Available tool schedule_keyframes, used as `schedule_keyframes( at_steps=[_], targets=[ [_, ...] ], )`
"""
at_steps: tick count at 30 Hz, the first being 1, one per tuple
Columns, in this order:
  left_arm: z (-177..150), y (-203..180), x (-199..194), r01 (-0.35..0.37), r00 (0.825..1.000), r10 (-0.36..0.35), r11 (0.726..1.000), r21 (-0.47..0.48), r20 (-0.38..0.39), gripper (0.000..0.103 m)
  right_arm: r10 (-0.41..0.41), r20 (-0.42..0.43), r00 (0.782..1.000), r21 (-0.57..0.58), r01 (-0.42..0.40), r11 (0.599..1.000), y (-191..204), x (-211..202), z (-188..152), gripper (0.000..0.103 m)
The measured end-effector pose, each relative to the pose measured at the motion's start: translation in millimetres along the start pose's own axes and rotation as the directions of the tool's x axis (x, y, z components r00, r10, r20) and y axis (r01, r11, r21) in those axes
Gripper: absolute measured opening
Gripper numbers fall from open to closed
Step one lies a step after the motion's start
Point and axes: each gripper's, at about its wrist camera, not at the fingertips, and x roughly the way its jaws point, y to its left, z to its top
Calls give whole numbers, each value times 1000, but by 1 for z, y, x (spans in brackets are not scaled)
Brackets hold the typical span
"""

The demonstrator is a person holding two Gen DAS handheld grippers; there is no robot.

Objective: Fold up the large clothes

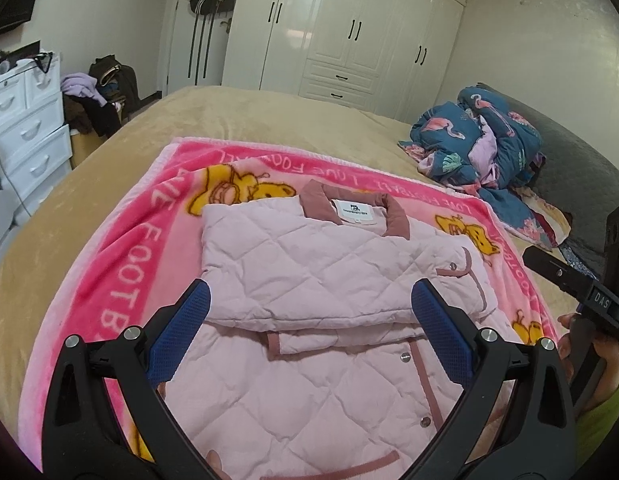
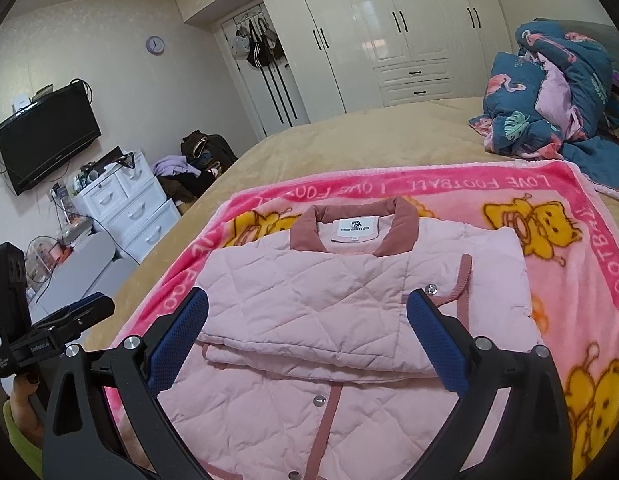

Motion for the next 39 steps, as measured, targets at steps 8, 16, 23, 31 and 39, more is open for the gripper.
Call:
schedule_keyframes(
  at_steps=[8,16,23,31,39],
  targets=[
    [-12,-6,-17,0,1000,-1,1000,22,10,95,2,13,1000,-3,-2,1000,-1,-16,-4,99],
    [-14,-22,-26,2,1000,-4,999,45,27,95,1,18,1000,-4,-1,1000,-7,-29,-8,99],
    [-24,-28,-34,4,999,-6,998,57,32,95,-2,21,1000,-5,2,1000,-9,-39,-12,99],
    [-33,-35,-44,10,999,-13,998,65,40,95,2,27,1000,-10,-2,1000,-12,-52,-18,99],
    [-46,-38,-52,4,999,-7,998,68,32,95,5,17,1000,-17,-5,1000,-11,-60,-25,99]
  ],
)
